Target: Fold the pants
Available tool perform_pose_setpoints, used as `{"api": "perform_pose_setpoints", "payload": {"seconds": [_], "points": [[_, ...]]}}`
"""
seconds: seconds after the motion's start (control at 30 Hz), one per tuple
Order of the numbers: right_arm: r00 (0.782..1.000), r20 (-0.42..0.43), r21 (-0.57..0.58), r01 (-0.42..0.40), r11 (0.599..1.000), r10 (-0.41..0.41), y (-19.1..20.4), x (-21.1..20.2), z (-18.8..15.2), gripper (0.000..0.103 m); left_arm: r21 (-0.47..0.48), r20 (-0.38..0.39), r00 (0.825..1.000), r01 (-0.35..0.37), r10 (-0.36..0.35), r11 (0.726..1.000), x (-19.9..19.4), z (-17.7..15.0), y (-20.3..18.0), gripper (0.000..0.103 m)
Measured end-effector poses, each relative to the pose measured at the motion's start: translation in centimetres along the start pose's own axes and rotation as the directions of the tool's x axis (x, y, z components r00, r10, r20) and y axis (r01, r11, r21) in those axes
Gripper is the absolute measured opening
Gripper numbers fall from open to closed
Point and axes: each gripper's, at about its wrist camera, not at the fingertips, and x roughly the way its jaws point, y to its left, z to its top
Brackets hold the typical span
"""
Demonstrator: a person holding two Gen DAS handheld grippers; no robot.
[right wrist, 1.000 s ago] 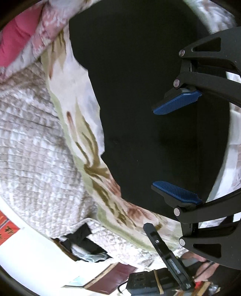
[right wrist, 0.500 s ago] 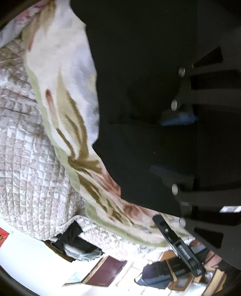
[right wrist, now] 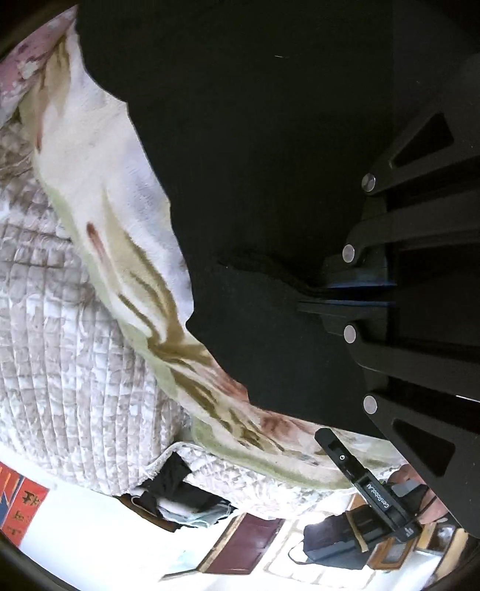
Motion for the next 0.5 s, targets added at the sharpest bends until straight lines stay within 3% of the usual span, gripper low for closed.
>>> {"api": "perform_pose_setpoints", "payload": {"seconds": [0.17, 0.27, 0.37, 0.43, 0.5], "points": [[0.985, 0.106, -0.068, 0.144, 0.987, -0.137, 0.6, -1.9, 0.3, 0.012, 0.033, 0.005, 1.000, -0.013, 0.013, 0.999, -0.1, -0.2, -0.8, 0.024], [0.984, 0.138, -0.109, 0.130, 0.986, -0.115, 1.0, -2.9, 0.3, 0.012, 0.037, 0.012, 1.000, 0.000, -0.001, 0.999, -0.2, -0.2, -1.3, 0.024], [0.990, 0.114, -0.165, 0.107, 0.981, -0.088, 2.0, -2.2, -0.2, 0.012, 0.030, 0.037, 0.999, 0.031, -0.033, 0.999, -0.5, -0.2, -2.0, 0.024], [0.989, 0.047, -0.170, 0.144, 0.975, -0.137, 1.7, -0.6, -0.3, 0.012, 0.024, 0.031, 0.997, 0.075, -0.075, 0.997, -0.5, -0.3, -2.5, 0.026], [0.989, 0.056, -0.144, 0.141, 0.979, -0.134, 1.4, -0.5, -0.3, 0.011, 0.041, 0.006, 0.997, 0.073, -0.073, 0.997, 0.1, -0.7, -3.1, 0.029]]}}
